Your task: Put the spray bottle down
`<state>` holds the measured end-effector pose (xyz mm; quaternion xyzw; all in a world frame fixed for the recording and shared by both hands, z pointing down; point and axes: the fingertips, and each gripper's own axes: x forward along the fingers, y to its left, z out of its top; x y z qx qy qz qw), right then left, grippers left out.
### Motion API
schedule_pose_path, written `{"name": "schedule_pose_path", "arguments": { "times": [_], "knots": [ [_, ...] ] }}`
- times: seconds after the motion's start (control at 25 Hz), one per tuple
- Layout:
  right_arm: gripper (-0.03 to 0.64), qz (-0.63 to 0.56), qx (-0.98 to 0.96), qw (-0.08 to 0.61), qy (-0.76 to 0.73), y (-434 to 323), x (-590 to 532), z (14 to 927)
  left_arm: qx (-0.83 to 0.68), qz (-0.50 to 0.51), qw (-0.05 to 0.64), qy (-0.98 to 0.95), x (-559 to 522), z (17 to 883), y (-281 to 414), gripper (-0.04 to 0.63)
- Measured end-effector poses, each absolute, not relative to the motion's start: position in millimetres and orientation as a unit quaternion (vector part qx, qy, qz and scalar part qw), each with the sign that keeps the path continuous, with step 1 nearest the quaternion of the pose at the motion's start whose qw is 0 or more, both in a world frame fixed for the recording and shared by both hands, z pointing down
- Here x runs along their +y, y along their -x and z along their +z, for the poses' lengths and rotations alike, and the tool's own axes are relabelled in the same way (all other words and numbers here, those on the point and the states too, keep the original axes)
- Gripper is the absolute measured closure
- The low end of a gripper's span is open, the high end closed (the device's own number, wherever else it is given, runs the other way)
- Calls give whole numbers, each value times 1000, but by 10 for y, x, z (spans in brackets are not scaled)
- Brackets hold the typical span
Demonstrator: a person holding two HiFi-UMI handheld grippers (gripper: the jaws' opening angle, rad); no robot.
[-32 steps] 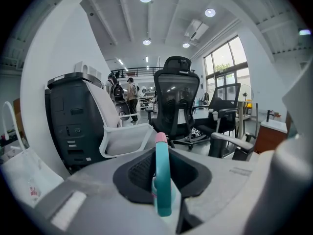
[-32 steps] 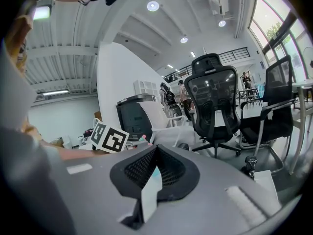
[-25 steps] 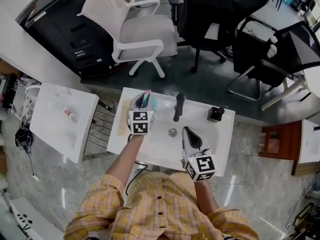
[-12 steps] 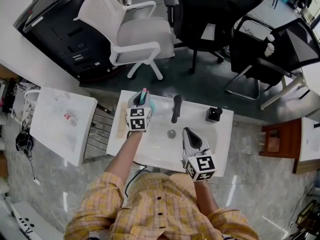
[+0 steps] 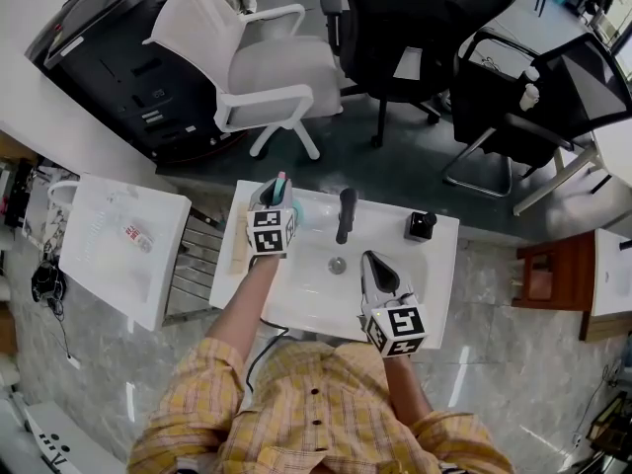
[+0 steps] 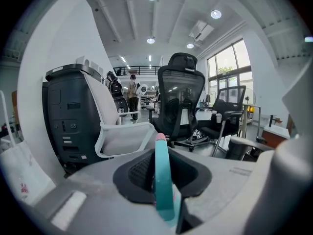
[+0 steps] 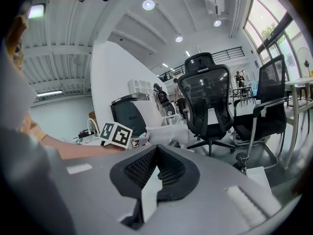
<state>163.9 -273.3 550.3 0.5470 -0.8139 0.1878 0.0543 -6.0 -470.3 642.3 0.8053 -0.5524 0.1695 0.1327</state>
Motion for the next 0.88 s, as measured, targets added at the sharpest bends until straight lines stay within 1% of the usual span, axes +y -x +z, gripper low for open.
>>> {"name": "schedule_pose_path", "arguments": {
  "times": [0.44,0.64,0.88],
  "knots": [
    [615,187,-807,57,-557,-1714,-2679,5497,-555,163,136,-804,-4730,6436,55,525],
    [615,183,-806,57,-560,-1704,-2640,5475,-550,167,142,-806,-4690,6446,57,465],
    [615,175,-809,54,-559,-1632,-2561,5405,-550,156,135,-809,-4589,6282,76,460]
  ]
}}
